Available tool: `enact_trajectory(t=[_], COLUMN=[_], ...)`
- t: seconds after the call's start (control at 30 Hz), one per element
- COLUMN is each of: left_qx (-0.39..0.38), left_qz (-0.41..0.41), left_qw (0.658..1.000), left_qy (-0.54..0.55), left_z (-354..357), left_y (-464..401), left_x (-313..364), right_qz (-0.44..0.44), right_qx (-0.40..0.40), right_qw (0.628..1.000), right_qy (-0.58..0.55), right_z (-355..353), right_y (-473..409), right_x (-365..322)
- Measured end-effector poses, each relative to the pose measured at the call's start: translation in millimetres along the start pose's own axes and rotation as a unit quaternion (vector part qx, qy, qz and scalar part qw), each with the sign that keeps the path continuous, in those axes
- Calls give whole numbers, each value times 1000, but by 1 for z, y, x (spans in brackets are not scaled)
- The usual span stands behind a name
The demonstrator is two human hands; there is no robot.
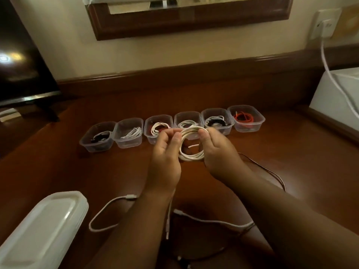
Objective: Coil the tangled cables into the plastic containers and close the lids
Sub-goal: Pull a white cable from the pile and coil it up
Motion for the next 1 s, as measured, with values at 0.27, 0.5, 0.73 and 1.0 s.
enact_trajectory(t=[0.27,0.5,0.73,1.0], left_qx=[34,-22,-82,-12], left_qz=[121,-44,-213,-124], left_qw=[965,999,924,991], left_qy=[-229,-14,306,51], left_z=[5,12,10,8], left_y=[-3,0,-2,-4], left_x=[-21,-24,-20,-29], right_qz=[-27,-48,-52,-57], right_qx=[82,73,29,12], right_qw=[994,996,996,993], right_qy=[-64,-23,72,103], right_z=[4,3,3,-3], right_y=[-8,-10,-17,-14], right_x=[34,49,62,60])
Point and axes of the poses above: each hand's wrist, its own y-axis away from the middle knuckle, its own z-axis out of the palm, x = y × z, the point moved 1 cm from there along -y, towards the middle knuckle, and after that the axes turned 3 degrees about -y, right-handed, at the moved point
